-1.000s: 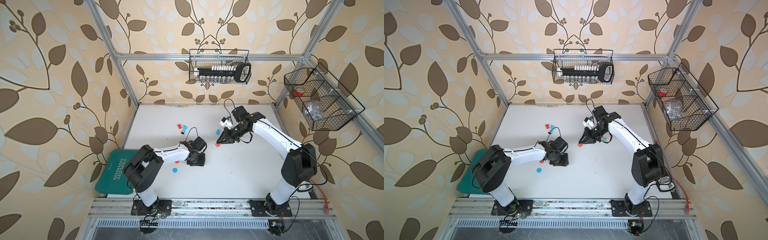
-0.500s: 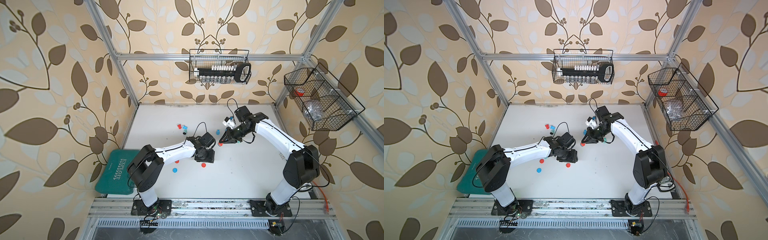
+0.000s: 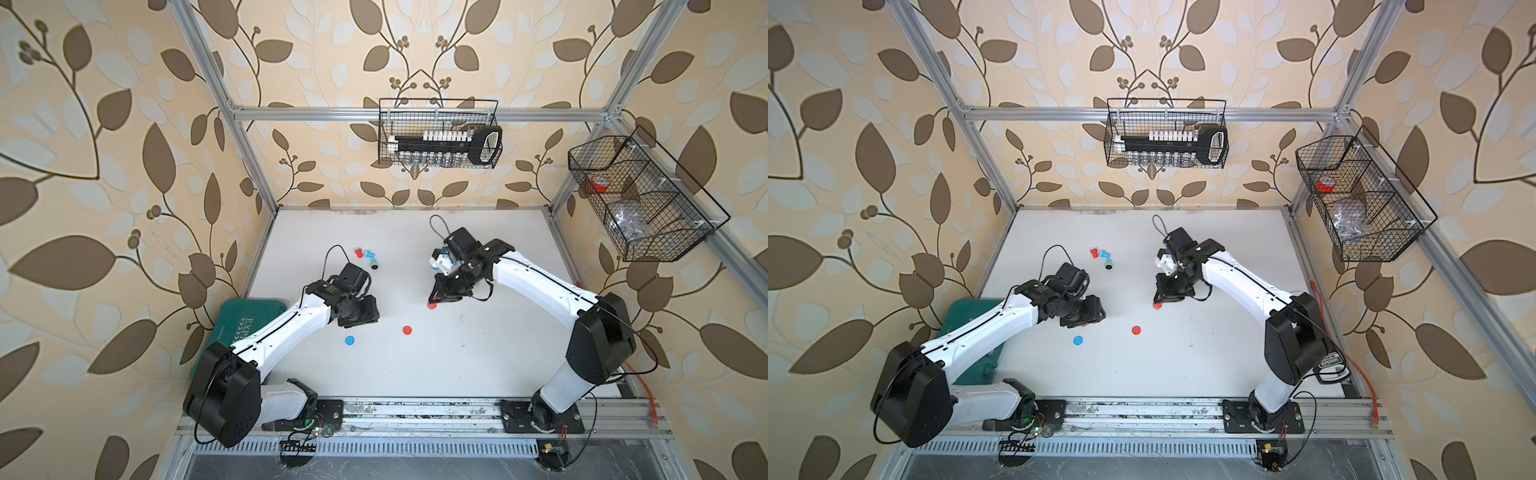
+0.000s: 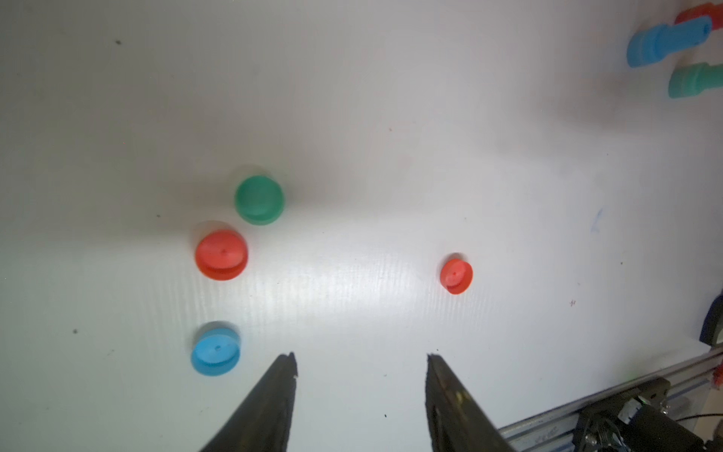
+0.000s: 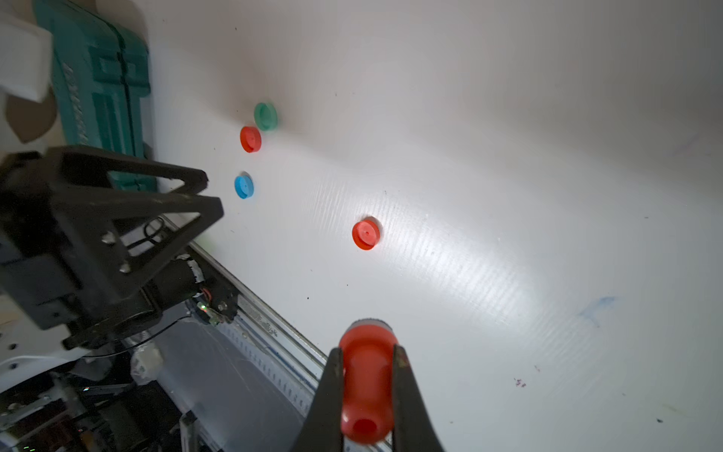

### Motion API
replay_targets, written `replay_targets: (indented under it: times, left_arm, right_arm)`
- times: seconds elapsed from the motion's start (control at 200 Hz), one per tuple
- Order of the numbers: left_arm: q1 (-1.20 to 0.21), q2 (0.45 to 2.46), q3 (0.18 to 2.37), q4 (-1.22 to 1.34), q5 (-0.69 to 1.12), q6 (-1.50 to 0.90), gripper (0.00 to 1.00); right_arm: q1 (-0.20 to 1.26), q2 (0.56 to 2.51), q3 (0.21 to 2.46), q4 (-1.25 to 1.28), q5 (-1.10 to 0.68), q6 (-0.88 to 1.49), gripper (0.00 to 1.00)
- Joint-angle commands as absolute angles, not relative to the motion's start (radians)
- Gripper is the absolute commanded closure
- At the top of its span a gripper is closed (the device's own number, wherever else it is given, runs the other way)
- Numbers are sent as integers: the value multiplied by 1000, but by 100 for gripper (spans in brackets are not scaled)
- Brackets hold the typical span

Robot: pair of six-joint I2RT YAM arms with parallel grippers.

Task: Close the stamp cap
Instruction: Move the cover to the center of the board, then close the cover of the stamp.

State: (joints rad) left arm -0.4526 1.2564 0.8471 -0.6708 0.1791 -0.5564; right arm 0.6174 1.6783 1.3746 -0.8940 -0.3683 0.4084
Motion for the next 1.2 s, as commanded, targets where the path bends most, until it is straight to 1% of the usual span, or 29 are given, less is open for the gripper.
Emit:
replay_targets:
  times: [0.0, 0.135, 0.28, 0.395, 0.525, 0.68, 1.195]
  left_arm:
    - [-421, 1235, 842, -723, 186, -507, 45]
    - [-395, 1216, 822, -724, 189, -510, 46]
    - [-363, 1180, 785, -715, 200, -524, 46]
    - [-346, 1169, 767, -712, 207, -526, 46]
    - [-338, 1166, 765, -715, 210, -526, 46]
    - [-332, 1157, 767, -716, 209, -525, 46]
    - [-322, 1151, 756, -713, 211, -529, 47]
  right_arm:
    - [730, 1708, 1355, -829, -201, 485, 96]
    - [819, 1752, 1334, -771, -109, 533, 96]
    - [855, 1797, 1315, -726, -86, 556, 97]
    - [851, 1843, 1276, -663, -86, 568, 97]
    - [852, 1878, 1291, -638, -74, 568, 98]
    - [857, 1902, 1332, -656, -69, 560, 98]
    - [870, 1935, 1364, -661, -91, 551, 98]
